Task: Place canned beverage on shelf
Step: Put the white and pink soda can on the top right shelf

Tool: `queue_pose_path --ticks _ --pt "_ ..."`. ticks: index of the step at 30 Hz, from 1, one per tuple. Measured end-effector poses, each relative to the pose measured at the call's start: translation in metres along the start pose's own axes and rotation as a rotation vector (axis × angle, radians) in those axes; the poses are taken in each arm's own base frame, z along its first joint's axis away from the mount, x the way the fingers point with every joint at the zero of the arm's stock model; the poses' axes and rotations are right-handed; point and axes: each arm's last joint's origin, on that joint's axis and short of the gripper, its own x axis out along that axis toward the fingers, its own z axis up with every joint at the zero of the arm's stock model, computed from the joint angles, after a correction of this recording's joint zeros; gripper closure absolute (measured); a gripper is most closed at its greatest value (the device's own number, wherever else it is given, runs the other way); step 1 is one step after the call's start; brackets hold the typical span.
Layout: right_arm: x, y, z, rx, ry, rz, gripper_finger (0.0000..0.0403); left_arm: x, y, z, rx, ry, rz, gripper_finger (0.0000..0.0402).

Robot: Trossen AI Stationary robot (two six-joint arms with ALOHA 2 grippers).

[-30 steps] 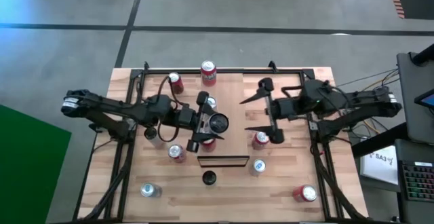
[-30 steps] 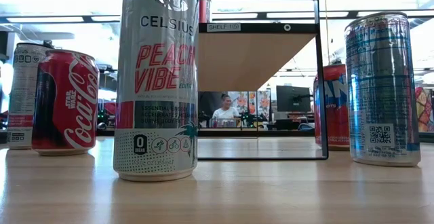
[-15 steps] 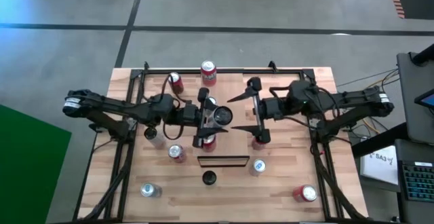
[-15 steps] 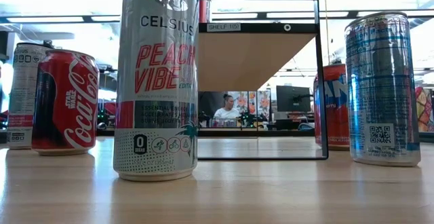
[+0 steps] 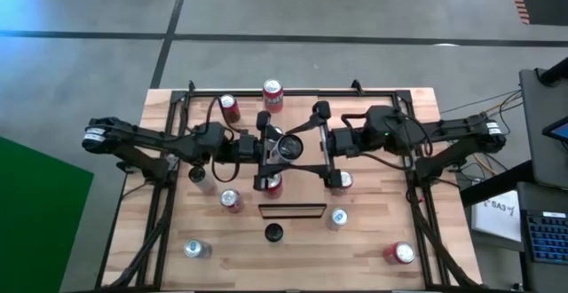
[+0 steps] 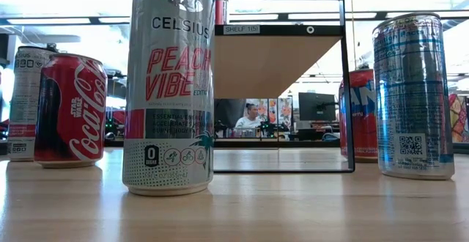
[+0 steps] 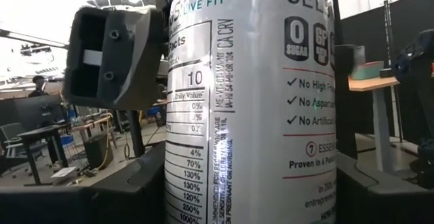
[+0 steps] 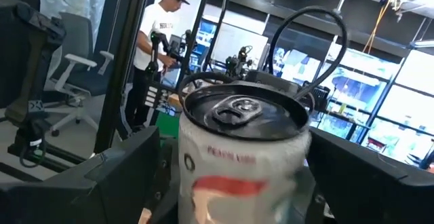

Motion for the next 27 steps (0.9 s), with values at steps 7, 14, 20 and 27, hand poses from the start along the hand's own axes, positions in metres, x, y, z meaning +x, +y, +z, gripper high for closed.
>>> queue_pose_path --ticks 7,14,20,27 --pt "0.011 -0.002 0.002 -0.003 -0.002 -0.001 0.0066 0.000 0.001 -0.001 0.001 0.005 0.001 0.0168" --pt "0.011 -0.003 0.002 0.017 -0.002 -0.004 0.0115 0.000 0.000 -0.001 0.001 0.011 -0.001 0.0168" --pt "0.013 -0.002 0.000 0.022 0.002 -0.003 0.0151 0.000 0.000 -0.001 0.005 0.008 -0.004 0.0168" --pt "0.014 -0.003 -0.003 0.025 0.019 -0.012 0.0103 0.000 0.001 0.000 0.006 0.003 0.004 0.0168"
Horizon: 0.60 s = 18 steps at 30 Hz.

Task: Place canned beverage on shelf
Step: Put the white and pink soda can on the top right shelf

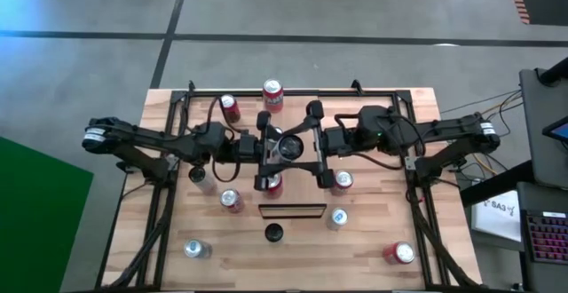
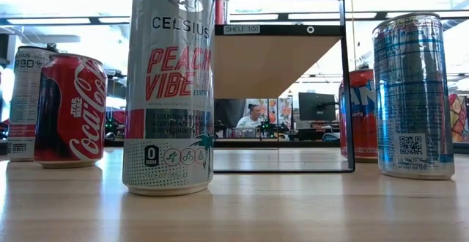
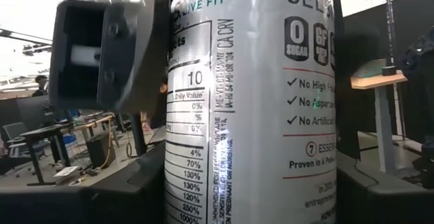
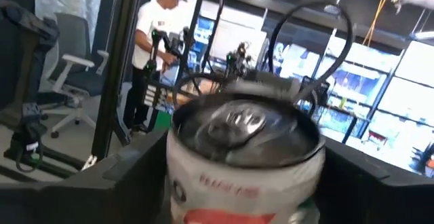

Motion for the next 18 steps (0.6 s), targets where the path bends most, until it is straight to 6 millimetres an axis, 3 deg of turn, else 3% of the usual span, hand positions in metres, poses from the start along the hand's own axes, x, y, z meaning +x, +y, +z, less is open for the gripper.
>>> queue_pose_path --ticks 6,18 --pt "0.0010 -0.0004 -0.0023 -0.002 0.009 0.001 0.0088 0.0000 0.0003 -0.0001 0.007 0.000 0.002 0.0168" --pt "0.0036 -0.0034 -0.0072 0.001 0.023 -0.006 0.0166 0.0000 0.0006 -0.0007 0.014 0.011 0.025 0.0155"
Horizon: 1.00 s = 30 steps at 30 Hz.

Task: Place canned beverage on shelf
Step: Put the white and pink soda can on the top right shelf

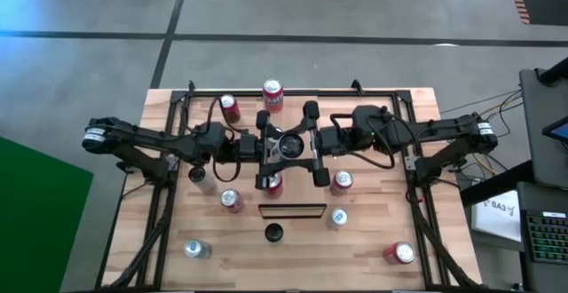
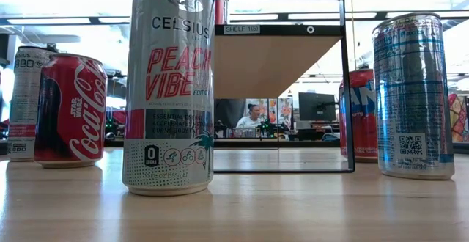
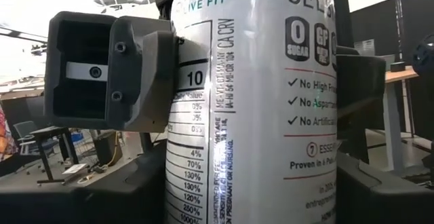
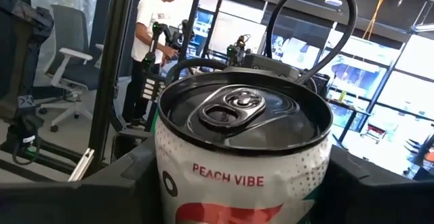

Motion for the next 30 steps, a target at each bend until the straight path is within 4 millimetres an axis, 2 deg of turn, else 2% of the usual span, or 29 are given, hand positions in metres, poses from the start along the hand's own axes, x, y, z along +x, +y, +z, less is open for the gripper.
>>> queue_pose_path --ticks 12,21,30 --pt "-0.005 -0.001 0.004 0.037 0.002 -0.006 0.0166 0.000 0.001 0.000 -0.018 0.003 0.011 0.0085" --pt "-0.017 -0.007 0.010 0.056 0.046 -0.125 0.0166 -0.005 0.002 0.004 0.007 0.036 0.018 0.0078" --pt "-0.027 -0.012 0.016 0.061 0.083 -0.224 0.0159 -0.013 0.008 0.011 0.022 0.082 0.107 0.0077"
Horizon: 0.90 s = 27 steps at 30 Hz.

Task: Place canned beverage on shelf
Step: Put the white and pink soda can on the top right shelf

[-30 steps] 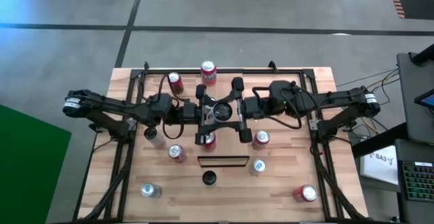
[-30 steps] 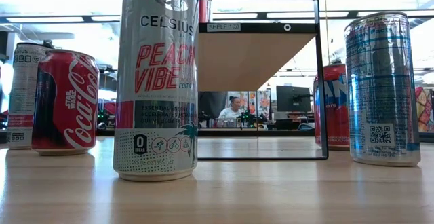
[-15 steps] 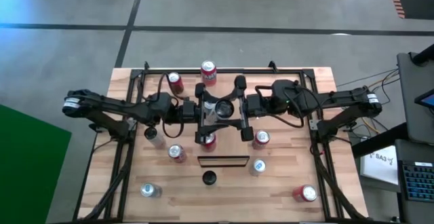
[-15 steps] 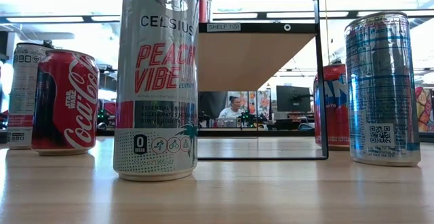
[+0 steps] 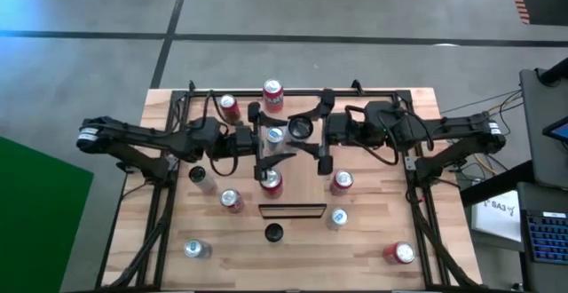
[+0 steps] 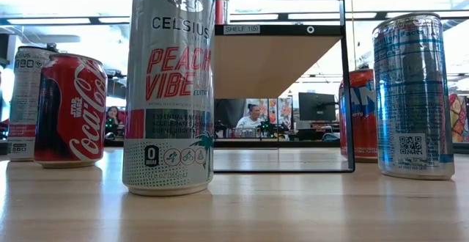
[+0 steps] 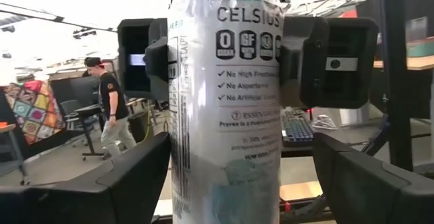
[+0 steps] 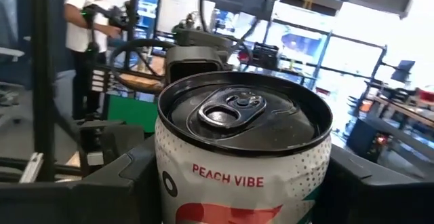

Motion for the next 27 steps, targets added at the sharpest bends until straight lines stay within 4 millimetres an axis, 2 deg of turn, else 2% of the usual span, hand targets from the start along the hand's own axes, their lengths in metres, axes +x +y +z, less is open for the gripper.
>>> queue_pose_path --ticks 8,15,21,27 --pt "-0.004 -0.008 -0.003 0.004 0.094 -0.209 0.0159 -0.015 0.007 0.014 0.025 0.021 0.029 0.0077" --pt "-0.007 -0.023 -0.011 0.073 0.141 -0.266 0.0158 -0.032 0.015 0.026 0.039 0.054 0.083 0.0077" --pt "-0.009 -0.030 -0.032 0.094 0.184 -0.300 0.0157 -0.042 0.018 0.031 0.053 0.077 0.107 0.0077" --pt "-0.020 -0.034 -0.046 0.119 0.131 -0.331 0.0157 -0.044 0.019 0.032 0.080 0.085 0.115 0.0079"
